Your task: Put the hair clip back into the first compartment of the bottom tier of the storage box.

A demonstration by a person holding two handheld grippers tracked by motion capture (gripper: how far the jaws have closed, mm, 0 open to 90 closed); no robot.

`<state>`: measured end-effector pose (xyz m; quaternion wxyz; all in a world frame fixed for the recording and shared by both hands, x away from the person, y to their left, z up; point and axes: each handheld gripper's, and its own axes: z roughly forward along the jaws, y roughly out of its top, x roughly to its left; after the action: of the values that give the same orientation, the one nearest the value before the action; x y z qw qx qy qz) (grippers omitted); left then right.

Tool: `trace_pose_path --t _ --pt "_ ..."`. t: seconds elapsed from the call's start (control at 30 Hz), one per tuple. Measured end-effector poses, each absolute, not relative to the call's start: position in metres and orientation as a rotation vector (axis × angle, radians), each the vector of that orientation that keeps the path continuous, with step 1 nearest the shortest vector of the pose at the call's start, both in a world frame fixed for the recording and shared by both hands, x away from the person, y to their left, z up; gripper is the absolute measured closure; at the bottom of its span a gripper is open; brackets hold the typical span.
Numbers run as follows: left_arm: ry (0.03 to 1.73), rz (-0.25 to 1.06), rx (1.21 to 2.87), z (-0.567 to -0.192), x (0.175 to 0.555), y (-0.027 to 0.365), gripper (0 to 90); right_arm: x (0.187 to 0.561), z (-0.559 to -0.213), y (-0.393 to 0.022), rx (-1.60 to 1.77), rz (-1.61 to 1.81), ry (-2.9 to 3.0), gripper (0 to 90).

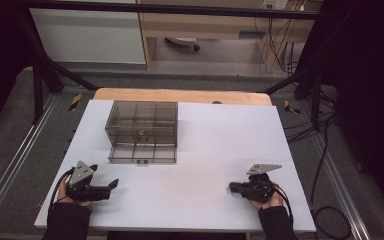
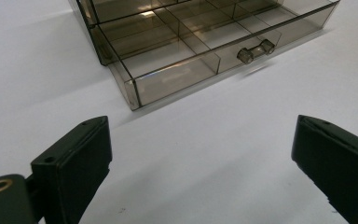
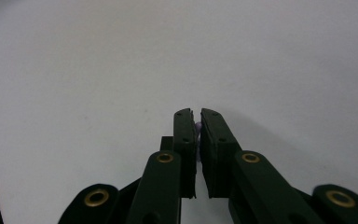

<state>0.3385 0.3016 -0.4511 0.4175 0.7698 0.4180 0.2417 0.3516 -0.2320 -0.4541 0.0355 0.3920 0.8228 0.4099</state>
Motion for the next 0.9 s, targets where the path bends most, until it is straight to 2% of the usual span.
trace_pose_path --t 0.9 --pt "1.050 0.597 1.929 -0.451 0.339 0.302 4.9 0.350 -0.443 -0.226 1.151 1.235 2.541 88.8"
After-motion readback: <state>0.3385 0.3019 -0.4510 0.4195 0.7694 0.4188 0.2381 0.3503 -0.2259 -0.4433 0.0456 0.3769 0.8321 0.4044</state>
